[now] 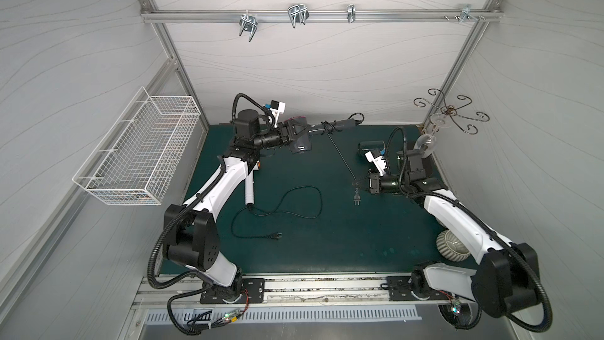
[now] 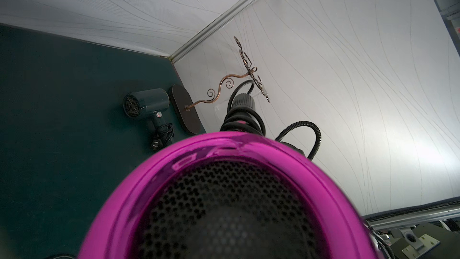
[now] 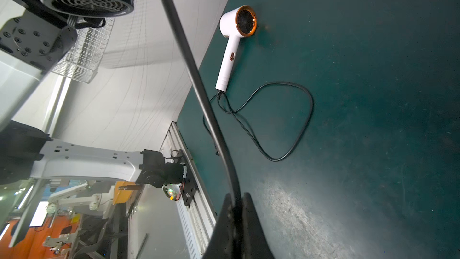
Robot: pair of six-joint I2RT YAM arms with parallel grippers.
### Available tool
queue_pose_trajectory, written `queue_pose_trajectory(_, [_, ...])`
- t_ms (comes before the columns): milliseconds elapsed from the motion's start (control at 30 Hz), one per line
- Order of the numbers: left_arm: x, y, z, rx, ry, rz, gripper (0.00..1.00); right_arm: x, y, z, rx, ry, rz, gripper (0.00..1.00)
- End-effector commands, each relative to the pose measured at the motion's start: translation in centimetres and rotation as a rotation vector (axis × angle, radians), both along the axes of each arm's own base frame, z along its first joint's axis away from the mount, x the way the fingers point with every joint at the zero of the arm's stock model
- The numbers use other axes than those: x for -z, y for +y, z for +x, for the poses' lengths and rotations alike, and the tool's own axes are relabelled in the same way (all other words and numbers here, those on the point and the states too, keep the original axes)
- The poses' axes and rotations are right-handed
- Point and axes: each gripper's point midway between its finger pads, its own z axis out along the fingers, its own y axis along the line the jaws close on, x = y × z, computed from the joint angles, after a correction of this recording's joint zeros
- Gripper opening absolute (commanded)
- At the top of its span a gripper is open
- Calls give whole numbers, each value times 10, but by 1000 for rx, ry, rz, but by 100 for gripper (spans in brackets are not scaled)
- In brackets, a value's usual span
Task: Wrap the cord around the hair dryer
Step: Wrap the power cord around the hair dryer.
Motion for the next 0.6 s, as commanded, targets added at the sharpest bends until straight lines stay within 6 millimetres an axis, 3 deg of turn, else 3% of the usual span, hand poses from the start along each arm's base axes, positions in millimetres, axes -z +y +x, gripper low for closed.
queue_pose_trajectory(0, [-73, 17, 4, -78, -254, -55, 0, 4, -1, -10, -17, 56, 9, 2])
queue_pose_trajectory(167, [-60, 19, 8, -98, -237, 2, 0, 1, -2, -23, -37, 41, -46, 0])
queue_pose_trajectory(567, [13, 18, 13, -87, -153, 259, 0, -28, 22, -110, -301, -86, -344, 0])
